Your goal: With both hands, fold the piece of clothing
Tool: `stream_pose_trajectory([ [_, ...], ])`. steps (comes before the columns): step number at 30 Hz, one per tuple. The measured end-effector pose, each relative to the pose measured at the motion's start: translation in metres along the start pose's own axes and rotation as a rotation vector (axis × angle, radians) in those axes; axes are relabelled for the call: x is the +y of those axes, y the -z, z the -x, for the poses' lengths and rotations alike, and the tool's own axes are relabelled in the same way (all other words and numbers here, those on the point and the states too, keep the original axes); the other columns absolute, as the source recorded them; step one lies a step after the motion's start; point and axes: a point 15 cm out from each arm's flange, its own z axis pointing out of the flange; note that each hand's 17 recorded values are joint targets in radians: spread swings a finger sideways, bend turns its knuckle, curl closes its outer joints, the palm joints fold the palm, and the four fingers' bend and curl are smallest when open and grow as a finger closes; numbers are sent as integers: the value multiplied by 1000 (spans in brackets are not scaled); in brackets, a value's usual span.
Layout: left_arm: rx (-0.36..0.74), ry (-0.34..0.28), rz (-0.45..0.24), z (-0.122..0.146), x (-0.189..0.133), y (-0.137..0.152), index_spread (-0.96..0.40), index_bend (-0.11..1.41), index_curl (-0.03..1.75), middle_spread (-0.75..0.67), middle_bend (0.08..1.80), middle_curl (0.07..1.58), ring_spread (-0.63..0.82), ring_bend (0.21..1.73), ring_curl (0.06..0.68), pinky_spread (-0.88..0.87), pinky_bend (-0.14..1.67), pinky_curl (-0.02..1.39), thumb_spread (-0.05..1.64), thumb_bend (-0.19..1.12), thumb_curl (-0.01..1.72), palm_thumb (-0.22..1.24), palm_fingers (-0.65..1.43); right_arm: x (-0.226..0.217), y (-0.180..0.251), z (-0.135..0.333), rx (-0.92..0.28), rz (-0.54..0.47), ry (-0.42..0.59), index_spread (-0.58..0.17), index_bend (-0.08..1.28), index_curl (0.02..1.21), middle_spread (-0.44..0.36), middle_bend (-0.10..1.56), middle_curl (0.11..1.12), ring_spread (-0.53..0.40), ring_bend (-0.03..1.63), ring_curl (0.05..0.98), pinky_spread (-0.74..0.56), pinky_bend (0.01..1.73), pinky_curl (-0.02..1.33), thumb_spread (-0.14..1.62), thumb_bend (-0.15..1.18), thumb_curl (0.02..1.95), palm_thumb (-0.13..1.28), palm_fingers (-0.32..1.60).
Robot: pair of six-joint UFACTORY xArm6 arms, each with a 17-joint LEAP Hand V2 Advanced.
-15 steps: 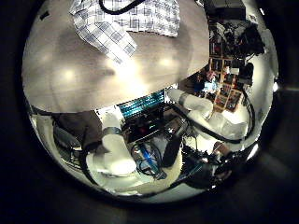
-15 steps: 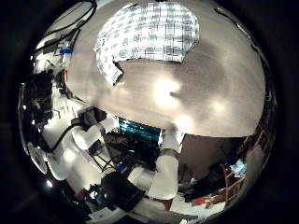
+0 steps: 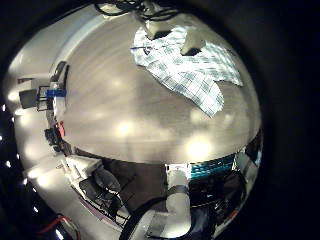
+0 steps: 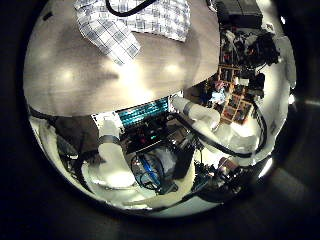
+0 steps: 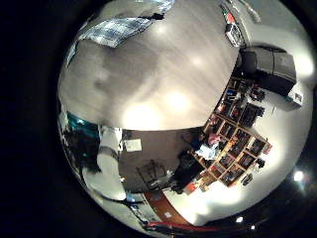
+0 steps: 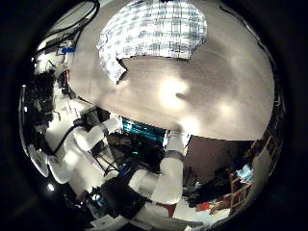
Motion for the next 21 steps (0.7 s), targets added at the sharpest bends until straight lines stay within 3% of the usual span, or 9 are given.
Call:
stream_pose_trajectory([
  [6, -48, -52, 54, 11, -17, -41, -81, 176, 351, 307, 173, 284, 476, 585, 211, 487, 362, 333, 874, -25, 301, 22, 39, 25, -5, -6, -22, 81, -47, -403, 163, 303, -13, 208, 337, 130, 512, 193, 357, 655, 159, 1112, -16, 253, 71, 195],
  [10, -55, -74, 73, 14, -36, -72, -65, 140, 330, 324, 182, 285, 474, 605, 219, 476, 390, 341, 873, -25, 313, 48, 2, 42, 2, -8, -18, 71, -72, -400, 164, 301, -15, 208, 341, 123, 508, 197, 361, 652, 164, 1128, -17, 250, 78, 205],
  [14, -54, -88, 54, 10, -59, -106, -42, 89, 285, 355, 188, 290, 482, 629, 225, 470, 430, 349, 863, -29, 320, 61, -55, 45, 3, -9, -17, 71, -78, -401, 166, 299, -16, 203, 343, 119, 502, 201, 366, 652, 167, 1137, -19, 248, 80, 212],
  [19, -53, -88, -29, 6, -99, -134, -31, 90, 226, 395, 189, 291, 483, 654, 234, 469, 465, 355, 871, -24, 328, 102, -84, 44, 3, -10, -14, 69, -76, -402, 169, 297, -16, 196, 344, 106, 501, 204, 362, 644, 169, 1141, -19, 245, 81, 218],
  [21, -50, -93, -3, 2, -103, -149, -30, 96, 211, 400, 188, 293, 488, 656, 233, 470, 470, 354, 871, -27, 330, 115, -88, 44, 0, -10, -17, 74, -74, -404, 170, 297, -17, 197, 345, 104, 498, 204, 360, 642, 169, 1142, -19, 245, 81, 220],
])
